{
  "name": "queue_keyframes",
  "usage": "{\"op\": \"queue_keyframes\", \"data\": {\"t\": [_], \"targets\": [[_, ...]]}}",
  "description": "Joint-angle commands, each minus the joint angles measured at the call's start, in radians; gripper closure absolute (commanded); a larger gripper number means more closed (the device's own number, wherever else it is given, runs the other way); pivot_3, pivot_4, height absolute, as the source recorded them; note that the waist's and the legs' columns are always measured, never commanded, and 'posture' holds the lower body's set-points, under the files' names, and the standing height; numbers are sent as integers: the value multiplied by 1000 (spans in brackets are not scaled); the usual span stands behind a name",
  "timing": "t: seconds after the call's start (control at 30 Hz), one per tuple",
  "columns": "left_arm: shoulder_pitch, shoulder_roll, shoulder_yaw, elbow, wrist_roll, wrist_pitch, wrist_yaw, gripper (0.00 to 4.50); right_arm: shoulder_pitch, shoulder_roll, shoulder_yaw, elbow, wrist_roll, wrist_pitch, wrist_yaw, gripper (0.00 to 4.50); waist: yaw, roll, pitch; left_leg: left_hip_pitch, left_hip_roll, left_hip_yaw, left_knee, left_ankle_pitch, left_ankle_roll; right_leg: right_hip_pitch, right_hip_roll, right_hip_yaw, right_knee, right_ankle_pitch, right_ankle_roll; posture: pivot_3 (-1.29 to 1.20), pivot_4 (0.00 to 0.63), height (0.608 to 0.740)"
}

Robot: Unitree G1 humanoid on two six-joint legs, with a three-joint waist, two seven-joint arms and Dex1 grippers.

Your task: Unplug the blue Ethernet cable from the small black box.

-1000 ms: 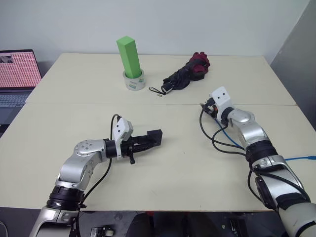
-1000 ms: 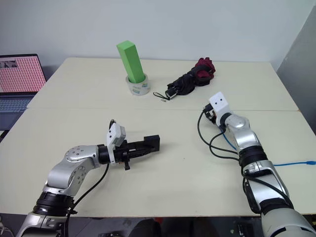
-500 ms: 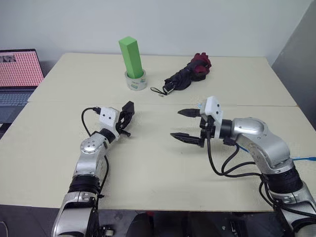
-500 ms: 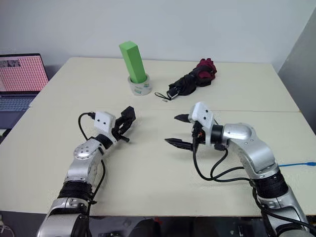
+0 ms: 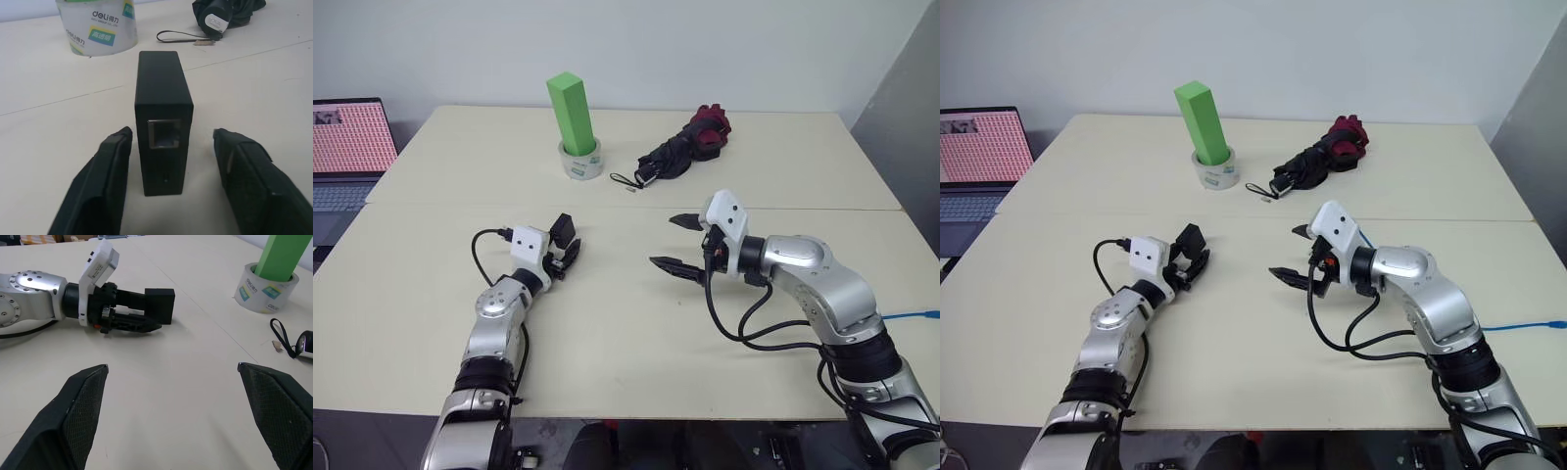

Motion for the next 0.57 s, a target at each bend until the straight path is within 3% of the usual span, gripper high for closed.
{"op": "queue_keyframes", "data": {"t": [0.03,0.23,0.4,0.57], "targets": [[131,85,16,-273,-3,139,-14,1077,41,1,-76,-61,13,1,-46,16,-2,0,0,0,0,0,0,0,0,0,0,0,0,0,0,0,150,740],[247,226,61,-579,-88,370,-84,1077,201,-74,-199,-122,-5,-37,-76,16,13,0,0,-1,-1,-2,0,0,0,1,0,-1,-1,0,0,0,150,740],[241,310,113,-653,-142,456,-132,1077,323,-127,-320,-141,7,-28,-99,16,9,0,0,2,-1,-2,0,-2,3,6,0,-1,-2,0,0,0,150,740],[248,315,125,-697,-182,484,-164,1077,364,-142,-369,-141,13,-22,-115,16,7,0,0,2,-1,-2,-1,-2,3,5,0,-1,-2,0,0,0,150,740]]}}
